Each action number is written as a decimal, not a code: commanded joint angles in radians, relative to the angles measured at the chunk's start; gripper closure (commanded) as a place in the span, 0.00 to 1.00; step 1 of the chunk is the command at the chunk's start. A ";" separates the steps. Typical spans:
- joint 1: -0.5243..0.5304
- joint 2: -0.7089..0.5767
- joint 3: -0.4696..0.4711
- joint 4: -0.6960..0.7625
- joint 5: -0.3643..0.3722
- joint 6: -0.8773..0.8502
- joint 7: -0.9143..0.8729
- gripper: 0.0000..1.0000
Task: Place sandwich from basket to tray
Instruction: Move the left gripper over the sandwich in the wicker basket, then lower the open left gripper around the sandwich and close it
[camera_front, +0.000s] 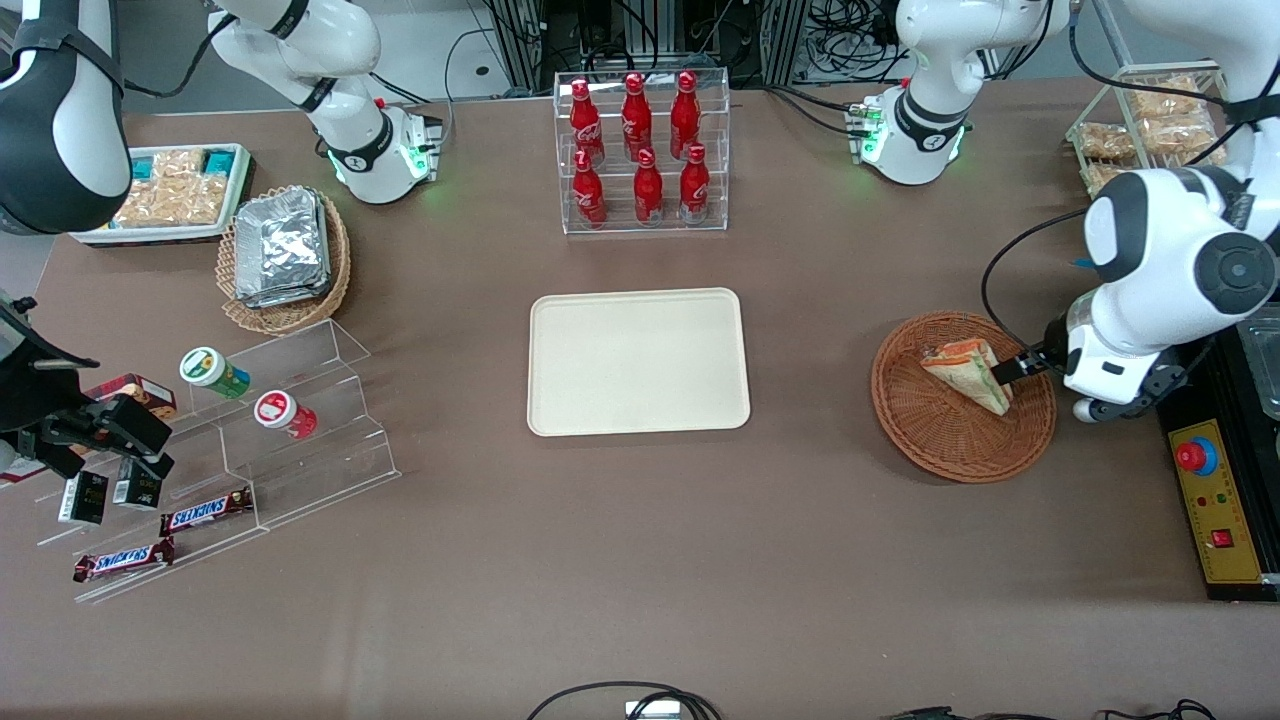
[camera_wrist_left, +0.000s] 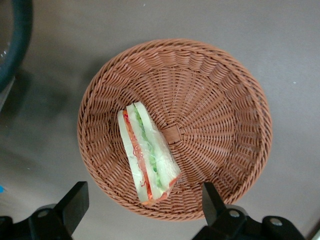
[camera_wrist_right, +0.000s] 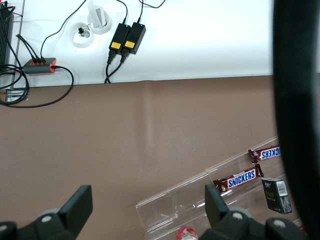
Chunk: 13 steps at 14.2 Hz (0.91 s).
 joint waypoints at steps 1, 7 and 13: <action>-0.010 -0.023 0.000 -0.070 0.044 0.076 -0.099 0.00; -0.035 0.035 -0.001 -0.098 0.047 0.156 -0.244 0.00; -0.065 0.107 -0.001 -0.102 0.126 0.196 -0.408 0.00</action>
